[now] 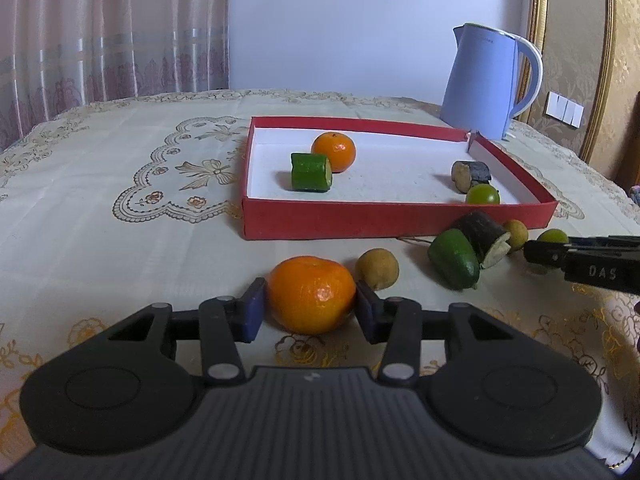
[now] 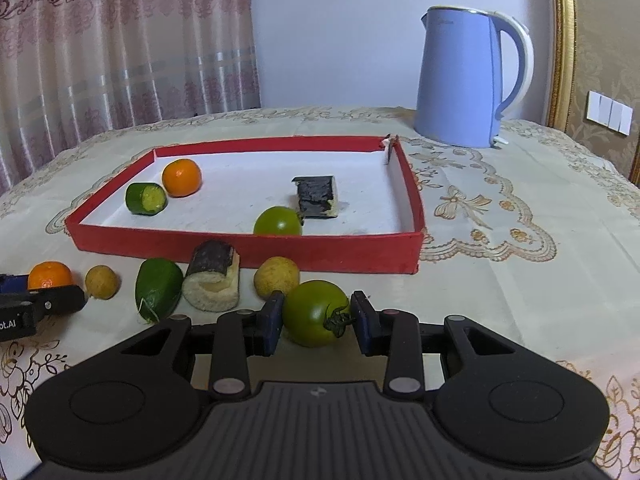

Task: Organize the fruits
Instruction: 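Carry the green tomato into the tray and open the right tool while the left tool holds the orange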

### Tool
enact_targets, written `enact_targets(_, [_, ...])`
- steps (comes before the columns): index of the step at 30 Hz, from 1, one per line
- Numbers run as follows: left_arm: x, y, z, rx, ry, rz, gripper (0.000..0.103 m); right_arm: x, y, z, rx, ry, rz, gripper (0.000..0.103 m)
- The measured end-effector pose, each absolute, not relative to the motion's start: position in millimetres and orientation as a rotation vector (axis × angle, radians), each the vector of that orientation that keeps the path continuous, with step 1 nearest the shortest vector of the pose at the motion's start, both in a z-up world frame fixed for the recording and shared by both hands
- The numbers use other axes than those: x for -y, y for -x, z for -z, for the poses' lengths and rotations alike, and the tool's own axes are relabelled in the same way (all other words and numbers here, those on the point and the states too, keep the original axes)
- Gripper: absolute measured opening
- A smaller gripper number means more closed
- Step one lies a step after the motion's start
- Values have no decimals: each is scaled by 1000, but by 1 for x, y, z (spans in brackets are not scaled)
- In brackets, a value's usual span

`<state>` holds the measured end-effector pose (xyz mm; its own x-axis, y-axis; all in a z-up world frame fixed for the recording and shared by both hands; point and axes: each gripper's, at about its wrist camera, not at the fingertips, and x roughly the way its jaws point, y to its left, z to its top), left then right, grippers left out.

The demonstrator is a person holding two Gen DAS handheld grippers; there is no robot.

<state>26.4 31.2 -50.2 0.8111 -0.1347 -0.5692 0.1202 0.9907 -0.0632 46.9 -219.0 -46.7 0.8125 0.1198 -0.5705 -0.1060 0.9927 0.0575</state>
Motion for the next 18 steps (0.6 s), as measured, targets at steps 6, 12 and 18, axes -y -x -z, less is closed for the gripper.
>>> enact_targets(6, [-29,-27,50,-612,11,133,43,220,-47,35,-582,-20,-110,35])
enact_targets(12, [-28,-27,51,-611,13,134,43,218,-57,17,-532,11,-96,34])
enact_targets(18, [-29,-27,50,-611,24,137,43,225,-86,5,-543,53,-62,32])
